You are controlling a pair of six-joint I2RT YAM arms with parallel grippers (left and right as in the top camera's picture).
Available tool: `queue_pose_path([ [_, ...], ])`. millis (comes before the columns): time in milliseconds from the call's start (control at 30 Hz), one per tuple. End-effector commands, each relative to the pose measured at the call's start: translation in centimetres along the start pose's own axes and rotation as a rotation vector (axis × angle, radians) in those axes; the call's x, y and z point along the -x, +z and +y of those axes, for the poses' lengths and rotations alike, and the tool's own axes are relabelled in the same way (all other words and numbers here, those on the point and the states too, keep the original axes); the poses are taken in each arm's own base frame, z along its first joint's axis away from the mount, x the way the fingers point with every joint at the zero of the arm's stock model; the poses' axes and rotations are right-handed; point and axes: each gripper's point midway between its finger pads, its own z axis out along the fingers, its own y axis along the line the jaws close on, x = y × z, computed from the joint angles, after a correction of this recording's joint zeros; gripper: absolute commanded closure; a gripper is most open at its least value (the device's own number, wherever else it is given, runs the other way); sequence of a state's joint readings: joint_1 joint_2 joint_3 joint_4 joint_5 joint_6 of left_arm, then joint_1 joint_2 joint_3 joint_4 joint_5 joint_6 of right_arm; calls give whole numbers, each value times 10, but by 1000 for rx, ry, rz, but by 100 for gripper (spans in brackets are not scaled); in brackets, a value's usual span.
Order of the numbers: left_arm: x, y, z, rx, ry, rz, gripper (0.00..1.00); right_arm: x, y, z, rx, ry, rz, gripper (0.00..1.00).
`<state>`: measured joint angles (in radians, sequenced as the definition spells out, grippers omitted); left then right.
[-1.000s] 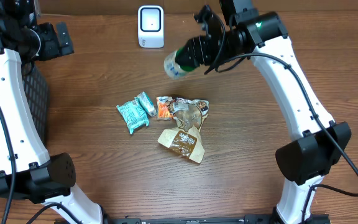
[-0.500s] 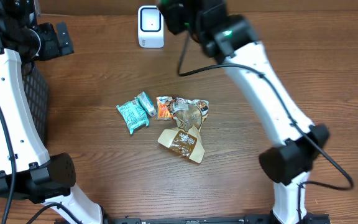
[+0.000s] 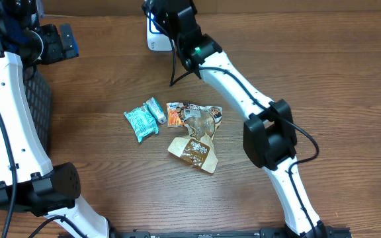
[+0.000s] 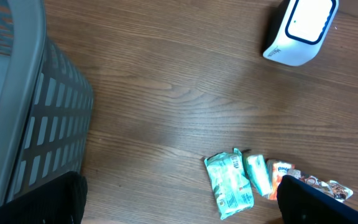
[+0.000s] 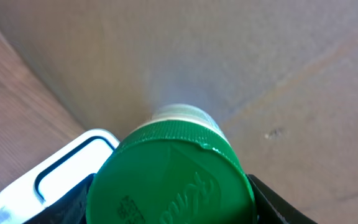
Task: Scan the item barcode
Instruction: 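Lift the jar and hold it toward the white scanner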
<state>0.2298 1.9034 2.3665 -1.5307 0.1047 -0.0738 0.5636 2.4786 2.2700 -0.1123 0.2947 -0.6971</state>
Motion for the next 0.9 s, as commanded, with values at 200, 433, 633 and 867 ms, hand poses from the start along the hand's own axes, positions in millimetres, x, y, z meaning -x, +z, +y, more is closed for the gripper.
queue_pose_path([
  [200,2,-8,-3,-13,21,-21,0,2,21,18,-2,-204,-122,79],
  [433,2,-8,-3,-13,21,-22,0,1,24,20,-11,-224,-133,79],
  [633,2,-8,-3,-13,21,-22,1,1,24,19,-16,-223,-133,79],
  [867,2,-8,-3,-13,21,-21,1,17,14,4,-31,-205,-149,80],
])
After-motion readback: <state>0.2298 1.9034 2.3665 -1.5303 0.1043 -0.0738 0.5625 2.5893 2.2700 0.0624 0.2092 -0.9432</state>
